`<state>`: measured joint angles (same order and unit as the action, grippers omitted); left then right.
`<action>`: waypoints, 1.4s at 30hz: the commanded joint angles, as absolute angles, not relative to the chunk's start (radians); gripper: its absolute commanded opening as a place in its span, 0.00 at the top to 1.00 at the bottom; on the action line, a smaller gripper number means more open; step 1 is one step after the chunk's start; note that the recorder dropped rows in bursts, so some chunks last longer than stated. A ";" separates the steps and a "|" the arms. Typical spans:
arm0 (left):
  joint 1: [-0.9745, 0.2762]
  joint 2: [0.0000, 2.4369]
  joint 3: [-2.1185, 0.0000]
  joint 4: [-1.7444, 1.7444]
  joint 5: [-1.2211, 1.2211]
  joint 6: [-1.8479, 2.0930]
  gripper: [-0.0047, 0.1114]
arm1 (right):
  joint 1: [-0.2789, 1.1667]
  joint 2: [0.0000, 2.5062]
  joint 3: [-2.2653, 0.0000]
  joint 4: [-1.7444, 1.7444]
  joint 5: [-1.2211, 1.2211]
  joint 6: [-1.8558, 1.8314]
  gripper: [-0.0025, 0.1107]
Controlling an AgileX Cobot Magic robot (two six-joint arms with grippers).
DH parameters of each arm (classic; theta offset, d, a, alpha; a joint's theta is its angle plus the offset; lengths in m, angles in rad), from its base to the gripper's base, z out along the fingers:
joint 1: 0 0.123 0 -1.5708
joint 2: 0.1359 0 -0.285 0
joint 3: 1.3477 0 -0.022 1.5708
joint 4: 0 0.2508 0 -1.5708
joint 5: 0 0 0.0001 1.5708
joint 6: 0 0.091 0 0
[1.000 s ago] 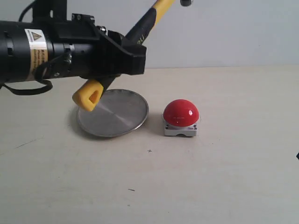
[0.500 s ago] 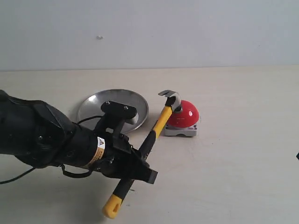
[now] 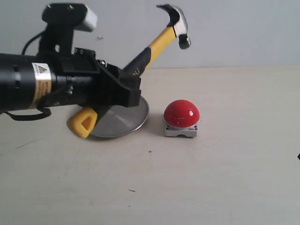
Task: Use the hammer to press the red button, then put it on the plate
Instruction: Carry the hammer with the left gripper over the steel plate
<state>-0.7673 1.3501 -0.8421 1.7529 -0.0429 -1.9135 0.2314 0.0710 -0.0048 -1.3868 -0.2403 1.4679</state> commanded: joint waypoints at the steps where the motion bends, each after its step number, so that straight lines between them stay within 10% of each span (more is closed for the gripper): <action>1: -0.764 1.259 -0.852 1.744 -0.024 -1.911 0.96 | 0.232 0.069 0.000 -1.387 -0.234 1.468 0.98; 20: -0.189 1.379 -0.850 1.623 -0.670 -1.986 0.96 | 0.232 0.069 0.000 -1.389 -0.234 1.468 0.98; 42: -0.200 1.936 -0.981 1.194 -0.747 -1.644 0.96 | 0.232 0.069 0.000 -1.389 -0.234 1.468 0.98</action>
